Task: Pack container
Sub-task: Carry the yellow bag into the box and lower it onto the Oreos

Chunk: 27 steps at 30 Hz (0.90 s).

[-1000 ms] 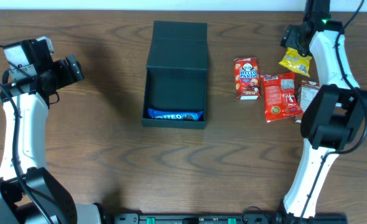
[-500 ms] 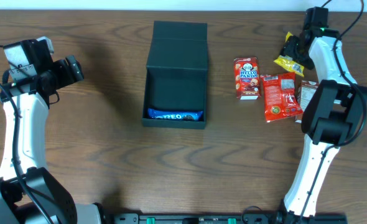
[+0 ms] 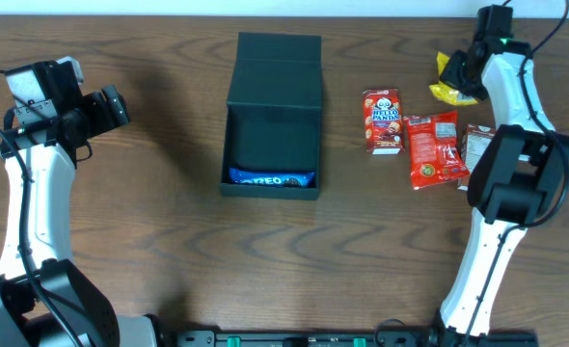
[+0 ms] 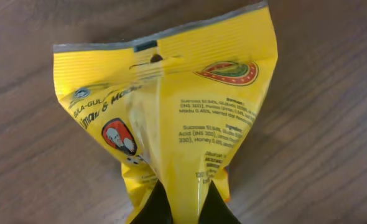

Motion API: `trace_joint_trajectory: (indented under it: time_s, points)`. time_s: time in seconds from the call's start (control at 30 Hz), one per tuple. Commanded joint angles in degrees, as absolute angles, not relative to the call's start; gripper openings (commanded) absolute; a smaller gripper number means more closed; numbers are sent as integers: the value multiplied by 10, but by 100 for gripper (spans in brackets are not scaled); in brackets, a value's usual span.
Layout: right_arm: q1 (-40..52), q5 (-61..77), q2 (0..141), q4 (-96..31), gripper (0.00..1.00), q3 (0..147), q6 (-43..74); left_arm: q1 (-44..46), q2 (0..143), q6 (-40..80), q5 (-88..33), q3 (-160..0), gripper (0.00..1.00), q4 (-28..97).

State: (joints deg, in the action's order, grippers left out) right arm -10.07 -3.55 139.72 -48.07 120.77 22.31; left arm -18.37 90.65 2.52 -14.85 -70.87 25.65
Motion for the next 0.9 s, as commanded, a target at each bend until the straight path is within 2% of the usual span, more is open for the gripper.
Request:
trace_joint_trajectory:
  time_s: [0.0, 0.2, 0.4, 0.57, 0.87]
  points:
    - [-99, -25, 1412, -513, 1, 1255, 222, -187, 908, 17, -149, -714, 95, 258]
    - [-68, -8, 1412, -633, 1, 1415, 167, -187, 908, 17, -149, -714, 95, 256]
    - [33, 16, 1411, -771, 1, 1561, 145, -187, 908, 17, -149, -714, 95, 250]
    - [142, 90, 1411, -831, 1, 1574, 145, -187, 908, 17, -148, -714, 95, 250]
    - [300, 62, 1411, -892, 2, 1567, 193, -187, 908, 17, -148, -714, 95, 250]
